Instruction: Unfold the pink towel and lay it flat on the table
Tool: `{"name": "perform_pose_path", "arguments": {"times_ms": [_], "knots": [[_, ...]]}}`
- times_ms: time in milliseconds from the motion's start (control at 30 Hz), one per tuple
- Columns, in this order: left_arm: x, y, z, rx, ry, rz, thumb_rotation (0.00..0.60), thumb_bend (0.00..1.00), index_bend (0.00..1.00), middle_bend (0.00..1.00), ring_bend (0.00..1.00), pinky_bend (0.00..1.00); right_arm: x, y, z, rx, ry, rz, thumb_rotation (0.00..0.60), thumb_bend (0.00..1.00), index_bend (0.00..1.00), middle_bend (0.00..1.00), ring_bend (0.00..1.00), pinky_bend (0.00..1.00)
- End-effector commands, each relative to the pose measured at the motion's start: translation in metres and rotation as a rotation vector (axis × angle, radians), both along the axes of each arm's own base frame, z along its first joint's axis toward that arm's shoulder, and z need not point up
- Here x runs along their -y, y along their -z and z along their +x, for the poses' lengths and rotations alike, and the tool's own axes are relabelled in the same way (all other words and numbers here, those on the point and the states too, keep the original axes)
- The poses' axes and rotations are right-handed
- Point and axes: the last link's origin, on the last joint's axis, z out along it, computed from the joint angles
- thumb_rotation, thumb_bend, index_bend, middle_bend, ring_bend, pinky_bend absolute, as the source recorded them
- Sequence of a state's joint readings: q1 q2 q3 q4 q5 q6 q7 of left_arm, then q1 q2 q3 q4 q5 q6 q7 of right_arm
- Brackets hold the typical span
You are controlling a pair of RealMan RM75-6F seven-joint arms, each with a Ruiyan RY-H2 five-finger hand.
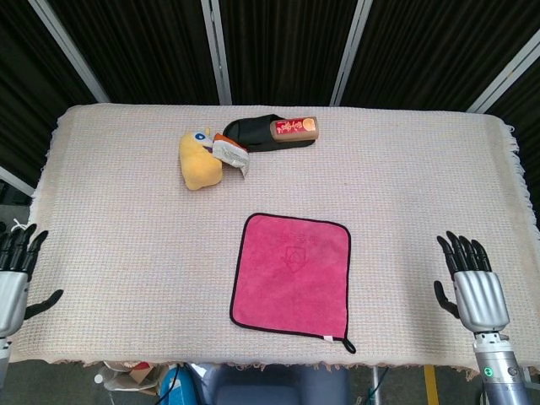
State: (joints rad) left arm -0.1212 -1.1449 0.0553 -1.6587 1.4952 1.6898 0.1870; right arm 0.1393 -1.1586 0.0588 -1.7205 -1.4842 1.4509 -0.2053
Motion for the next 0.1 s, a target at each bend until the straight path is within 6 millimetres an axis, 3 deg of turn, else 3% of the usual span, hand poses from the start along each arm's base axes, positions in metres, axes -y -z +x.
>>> {"name": "perform_pose_path", "arguments": {"times_ms": [33,100], "knots": [[0.0124,-0.0148,-0.0158,-0.017,-0.033,0.023,0.600,0.03,0.00,0.00,0.00,0.00,-0.0012,-0.0003,0.0024,0.002,-0.013,-0.003,0.600,0.45,0.01,0.05,0.00,0.06],[0.0126,-0.0195,-0.0191,-0.004,-0.043,0.036,0.600,0.03,0.00,0.00,0.00,0.00,-0.0021,-0.0003,0.0026,0.007,-0.014,-0.004,0.600,0.45,0.01,0.05,0.00,0.06]]}}
